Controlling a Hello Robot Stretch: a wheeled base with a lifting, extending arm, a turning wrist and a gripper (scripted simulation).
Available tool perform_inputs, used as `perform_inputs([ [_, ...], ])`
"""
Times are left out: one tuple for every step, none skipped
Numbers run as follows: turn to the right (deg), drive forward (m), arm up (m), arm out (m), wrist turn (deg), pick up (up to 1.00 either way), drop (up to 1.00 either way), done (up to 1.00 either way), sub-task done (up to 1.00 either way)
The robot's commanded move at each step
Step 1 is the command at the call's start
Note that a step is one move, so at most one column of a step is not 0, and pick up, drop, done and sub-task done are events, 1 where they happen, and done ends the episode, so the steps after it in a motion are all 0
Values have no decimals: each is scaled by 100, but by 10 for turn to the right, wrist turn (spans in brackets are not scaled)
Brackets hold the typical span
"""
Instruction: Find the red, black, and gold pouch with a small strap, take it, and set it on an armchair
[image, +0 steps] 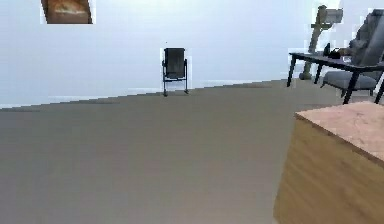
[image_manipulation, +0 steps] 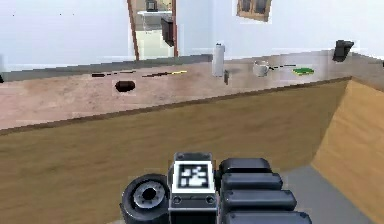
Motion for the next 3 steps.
perform_inputs([
  [30, 0, 0, 0, 0, 0, 0, 0, 0],
  [0, 100, 0, 0, 0, 0, 0, 0, 0],
  [0, 10, 0, 0, 0, 0, 0, 0, 0],
])
